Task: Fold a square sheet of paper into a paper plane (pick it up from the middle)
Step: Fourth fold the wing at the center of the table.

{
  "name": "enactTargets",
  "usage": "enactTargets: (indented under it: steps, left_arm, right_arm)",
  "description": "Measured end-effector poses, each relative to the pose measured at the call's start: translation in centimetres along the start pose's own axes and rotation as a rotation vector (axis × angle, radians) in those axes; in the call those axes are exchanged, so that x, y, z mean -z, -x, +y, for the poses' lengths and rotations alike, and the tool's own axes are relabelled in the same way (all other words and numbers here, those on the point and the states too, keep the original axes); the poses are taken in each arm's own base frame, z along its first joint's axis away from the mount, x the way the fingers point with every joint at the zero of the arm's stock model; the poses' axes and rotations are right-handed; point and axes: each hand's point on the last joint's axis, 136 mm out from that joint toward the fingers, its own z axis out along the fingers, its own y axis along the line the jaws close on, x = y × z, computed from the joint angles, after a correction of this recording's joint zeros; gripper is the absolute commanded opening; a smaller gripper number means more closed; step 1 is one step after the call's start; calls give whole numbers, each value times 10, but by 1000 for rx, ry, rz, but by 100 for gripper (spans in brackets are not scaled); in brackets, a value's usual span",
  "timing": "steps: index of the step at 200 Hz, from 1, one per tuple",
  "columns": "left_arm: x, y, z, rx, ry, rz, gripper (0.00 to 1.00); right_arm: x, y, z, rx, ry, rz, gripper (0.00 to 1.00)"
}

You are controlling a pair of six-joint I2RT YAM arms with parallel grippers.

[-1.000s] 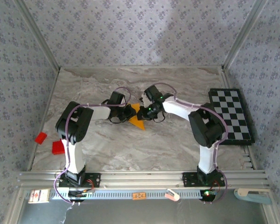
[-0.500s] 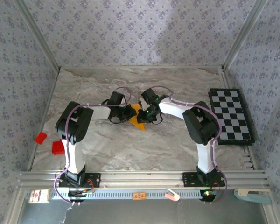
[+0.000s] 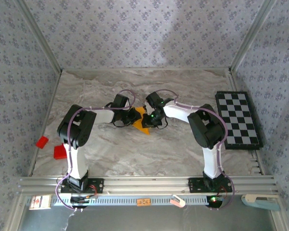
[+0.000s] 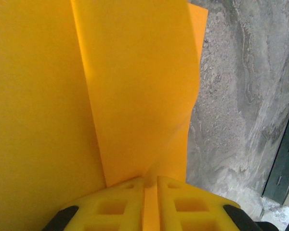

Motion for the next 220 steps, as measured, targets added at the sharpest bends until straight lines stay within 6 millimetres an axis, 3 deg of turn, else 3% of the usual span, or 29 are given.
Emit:
enactTargets:
  steps: [220]
  left_arm:
    - [5,-5,-12,-31,-40,33,23]
  right_arm:
    - [-4,-4,-11,-22,-29,20,13]
